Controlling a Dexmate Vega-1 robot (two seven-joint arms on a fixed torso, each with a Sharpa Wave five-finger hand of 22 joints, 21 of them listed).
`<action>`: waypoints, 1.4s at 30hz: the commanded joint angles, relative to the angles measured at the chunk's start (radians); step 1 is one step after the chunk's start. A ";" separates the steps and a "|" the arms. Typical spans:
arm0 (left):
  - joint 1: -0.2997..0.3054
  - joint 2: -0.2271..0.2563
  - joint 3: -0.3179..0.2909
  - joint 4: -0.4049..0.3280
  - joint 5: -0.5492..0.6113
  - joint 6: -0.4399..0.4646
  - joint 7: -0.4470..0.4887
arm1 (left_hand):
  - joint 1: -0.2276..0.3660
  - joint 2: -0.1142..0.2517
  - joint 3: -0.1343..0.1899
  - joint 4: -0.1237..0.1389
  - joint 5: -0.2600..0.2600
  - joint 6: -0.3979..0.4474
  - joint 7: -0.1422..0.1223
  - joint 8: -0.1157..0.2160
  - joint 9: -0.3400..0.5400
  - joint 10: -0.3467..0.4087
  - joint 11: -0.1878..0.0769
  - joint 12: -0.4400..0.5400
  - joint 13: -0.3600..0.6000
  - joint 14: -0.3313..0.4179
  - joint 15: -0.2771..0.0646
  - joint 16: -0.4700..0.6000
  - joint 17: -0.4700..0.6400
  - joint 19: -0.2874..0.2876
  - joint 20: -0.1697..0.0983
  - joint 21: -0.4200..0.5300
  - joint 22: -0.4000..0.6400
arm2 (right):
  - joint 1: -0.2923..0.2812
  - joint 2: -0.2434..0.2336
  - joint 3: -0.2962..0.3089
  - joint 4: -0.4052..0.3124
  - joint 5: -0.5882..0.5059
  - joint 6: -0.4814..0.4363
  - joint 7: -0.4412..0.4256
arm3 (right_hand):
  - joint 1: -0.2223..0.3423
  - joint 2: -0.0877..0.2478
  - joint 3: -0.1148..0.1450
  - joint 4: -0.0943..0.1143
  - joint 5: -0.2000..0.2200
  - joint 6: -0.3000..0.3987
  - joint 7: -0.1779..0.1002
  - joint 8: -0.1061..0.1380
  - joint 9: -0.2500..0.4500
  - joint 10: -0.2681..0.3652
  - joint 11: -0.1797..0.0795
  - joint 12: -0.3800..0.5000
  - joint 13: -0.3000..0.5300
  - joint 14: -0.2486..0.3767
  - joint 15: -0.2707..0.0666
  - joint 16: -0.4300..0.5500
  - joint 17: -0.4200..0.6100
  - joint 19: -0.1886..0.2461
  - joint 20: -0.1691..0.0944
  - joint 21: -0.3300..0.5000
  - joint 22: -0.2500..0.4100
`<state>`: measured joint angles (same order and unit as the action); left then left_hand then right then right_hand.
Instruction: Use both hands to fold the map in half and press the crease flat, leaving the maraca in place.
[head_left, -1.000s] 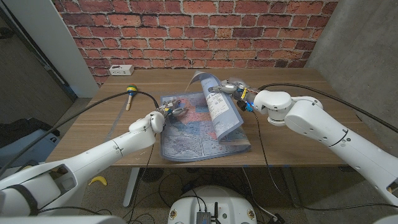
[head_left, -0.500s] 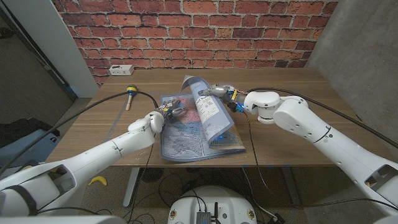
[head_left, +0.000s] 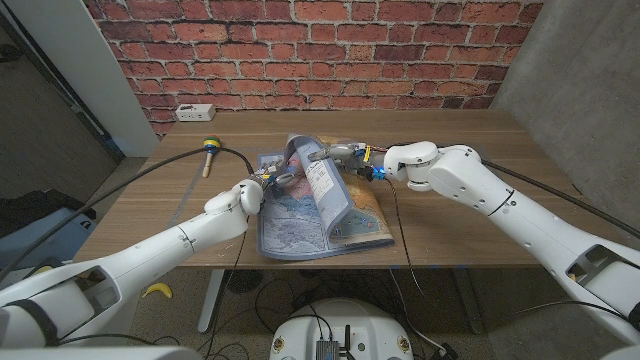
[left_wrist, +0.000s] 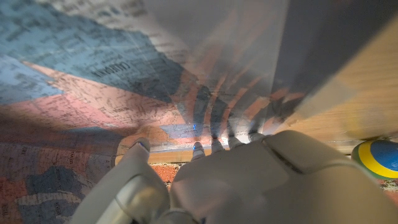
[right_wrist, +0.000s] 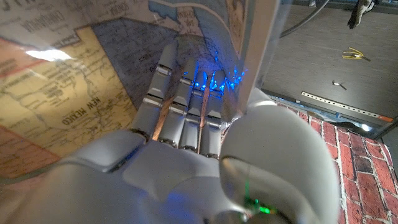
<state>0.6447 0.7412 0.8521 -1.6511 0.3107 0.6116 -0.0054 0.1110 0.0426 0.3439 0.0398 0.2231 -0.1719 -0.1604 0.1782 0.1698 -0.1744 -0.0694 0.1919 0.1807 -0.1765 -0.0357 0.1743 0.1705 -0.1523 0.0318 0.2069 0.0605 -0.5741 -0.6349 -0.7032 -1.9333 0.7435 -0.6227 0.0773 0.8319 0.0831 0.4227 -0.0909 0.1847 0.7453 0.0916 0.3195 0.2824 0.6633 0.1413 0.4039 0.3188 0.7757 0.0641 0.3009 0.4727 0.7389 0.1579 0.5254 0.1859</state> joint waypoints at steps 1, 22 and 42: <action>0.028 0.008 -0.032 -0.005 -0.012 -0.047 0.057 | 0.004 0.009 -0.001 -0.001 0.007 -0.029 0.003 0.010 0.005 -0.053 -0.001 0.016 0.002 -0.049 0.003 0.015 0.002 0.032 0.012 0.015 0.131 | 0.054 -0.002 -0.041 0.069 -0.020 0.001 0.139 | -0.065 -0.025 -0.037 0.015 -0.009 -0.074 0.000 -0.050 -0.019 -0.049 0.011 -0.038 -0.018 -0.044 0.023 -0.025 -0.006 -0.023 0.021 -0.012 -0.002; 0.138 0.038 -0.153 -0.051 -0.043 -0.192 0.253 | 0.056 0.025 0.015 -0.041 -0.001 0.058 0.019 0.024 0.004 0.051 0.002 0.037 0.000 0.058 0.010 0.025 0.000 0.090 0.028 0.024 0.126 | 0.105 0.005 -0.084 0.132 -0.048 -0.093 0.198 | -0.491 -0.135 -0.264 0.172 0.023 -0.422 -0.004 -0.142 -0.073 -0.325 0.073 -0.207 -0.080 -0.181 0.116 -0.096 -0.066 0.045 0.051 -0.053 -0.003; 0.276 -0.053 -0.274 0.090 0.098 -0.607 0.853 | 0.188 0.103 0.140 -0.147 -0.048 0.722 0.187 0.124 0.037 0.679 0.063 0.172 0.056 0.603 0.021 0.067 0.019 0.363 0.102 0.085 0.145 | 0.099 -0.002 -0.098 0.051 -0.111 -0.204 0.062 | -0.467 -0.056 -0.228 0.165 0.026 -0.393 0.003 -0.119 -0.079 -0.306 0.071 -0.195 -0.089 -0.188 0.119 -0.093 -0.077 0.026 0.055 -0.076 -0.004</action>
<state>0.8667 0.7444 0.6286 -1.6557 0.3294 0.2191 0.5381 0.3047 0.1388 0.4705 -0.1099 0.1766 0.4824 0.0094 0.2761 0.1942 0.4461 -0.0127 0.3374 0.2198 0.3673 -0.0160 0.2299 0.1818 0.1918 0.1321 0.2825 0.2000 -0.4780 -0.6341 -0.7904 -1.8488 0.6621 -0.7651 0.1985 0.3649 0.0176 0.1881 0.0732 0.2120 0.3430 0.0951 0.1927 0.2008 0.3486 0.2144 0.2004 0.2274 0.5816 0.1837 0.2059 0.3940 0.7661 0.2091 0.4511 0.1812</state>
